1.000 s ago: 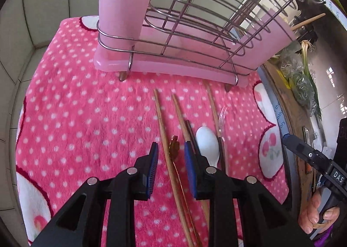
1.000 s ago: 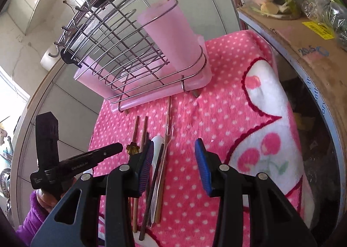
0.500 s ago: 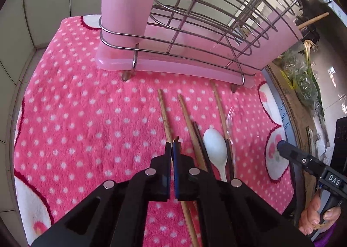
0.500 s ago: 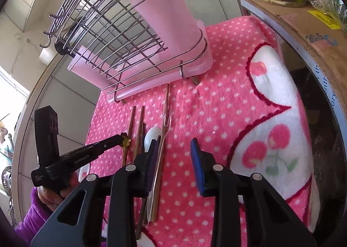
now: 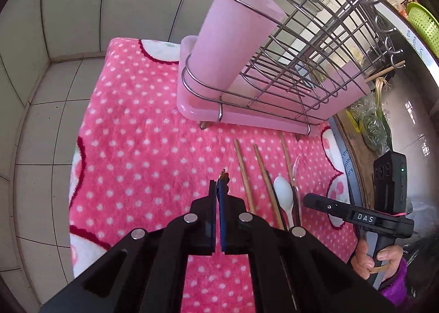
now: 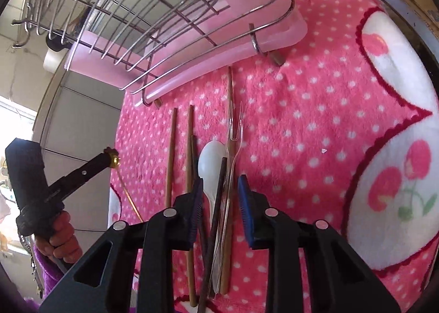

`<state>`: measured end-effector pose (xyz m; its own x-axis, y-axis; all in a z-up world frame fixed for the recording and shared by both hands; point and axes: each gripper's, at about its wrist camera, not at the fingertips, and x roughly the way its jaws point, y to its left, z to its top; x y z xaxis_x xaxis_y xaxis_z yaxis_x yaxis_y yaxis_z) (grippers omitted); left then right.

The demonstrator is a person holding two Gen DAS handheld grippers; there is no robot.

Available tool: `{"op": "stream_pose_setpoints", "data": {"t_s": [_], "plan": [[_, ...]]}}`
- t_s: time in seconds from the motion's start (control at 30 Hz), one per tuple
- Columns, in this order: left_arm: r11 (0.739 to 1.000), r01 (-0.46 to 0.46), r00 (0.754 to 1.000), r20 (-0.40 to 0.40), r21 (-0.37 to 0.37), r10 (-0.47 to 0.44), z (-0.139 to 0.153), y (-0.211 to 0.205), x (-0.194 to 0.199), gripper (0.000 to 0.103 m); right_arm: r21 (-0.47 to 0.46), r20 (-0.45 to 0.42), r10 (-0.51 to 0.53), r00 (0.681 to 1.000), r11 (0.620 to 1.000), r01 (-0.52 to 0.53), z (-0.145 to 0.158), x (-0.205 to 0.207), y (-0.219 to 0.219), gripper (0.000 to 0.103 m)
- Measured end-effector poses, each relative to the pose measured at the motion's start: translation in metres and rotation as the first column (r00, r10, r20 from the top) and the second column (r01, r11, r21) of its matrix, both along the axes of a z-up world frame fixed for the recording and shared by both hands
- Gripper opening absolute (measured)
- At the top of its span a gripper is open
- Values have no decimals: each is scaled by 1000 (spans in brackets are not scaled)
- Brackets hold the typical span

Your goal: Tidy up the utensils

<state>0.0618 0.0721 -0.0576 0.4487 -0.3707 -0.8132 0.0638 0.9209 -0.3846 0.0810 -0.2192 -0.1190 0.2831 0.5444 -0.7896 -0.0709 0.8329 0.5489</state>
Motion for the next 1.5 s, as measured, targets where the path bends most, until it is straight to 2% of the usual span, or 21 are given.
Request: {"op": "stream_pose_setpoints", "data": {"t_s": [0.07, 0.1, 0.23, 0.4, 0.6, 0.7, 0.87, 0.93, 1.1, 1.23, 1.33, 1.5], "plan": [[1000, 6, 1000, -6, 4, -6, 1, 8, 1, 1, -16, -8, -12, 1000, 1000, 12, -4, 3, 3, 7], [1000, 5, 1000, -9, 13, -5, 2, 12, 1, 1, -22, -9, -18, 1000, 1000, 18, -5, 4, 4, 5], [999, 9, 1000, -13, 38, -9, 4, 24, 6, 1, -42, 15, -25, 1000, 999, 26, -2, 1, 4, 5], [998, 37, 998, -53, 51, -34, -4, 24, 15, 1, -85, 45, -37, 998, 995, 41, 10, -8, -16, 5], [994, 64, 992, -115, 89, -54, -27, 6, 36, 1, -211, 60, -60, 996, 975, 71, 14, -10, -38, 5], [994, 68, 986, -156, 84, -54, -41, -4, 48, 1, -230, 34, -63, 997, 971, 70, 6, -7, -43, 5], [994, 56, 977, -209, 95, -35, -59, -14, 55, 5, -206, 5, -49, 999, 977, 49, 0, -2, -48, 5], [997, 29, 973, -229, 66, -13, -62, -11, 57, 5, -188, -9, -51, 999, 981, 48, -1, 0, -50, 6], [999, 5, 970, -242, 53, 8, -64, -10, 58, 7, -118, -54, -82, 995, 990, 75, -5, 5, -62, 13], [997, 12, 976, -216, 74, 4, -63, -20, 57, 12, -72, -76, -111, 991, 992, 105, -10, 11, -72, 14], [994, 29, 984, -178, 105, -10, -62, -31, 54, 2, -23, -97, -132, 986, 991, 131, -13, 15, -79, 14], [993, 35, 993, -119, 111, -22, -54, -38, 42, 2, -3, -91, -158, 983, 987, 158, -10, 21, -93, 14]]}}
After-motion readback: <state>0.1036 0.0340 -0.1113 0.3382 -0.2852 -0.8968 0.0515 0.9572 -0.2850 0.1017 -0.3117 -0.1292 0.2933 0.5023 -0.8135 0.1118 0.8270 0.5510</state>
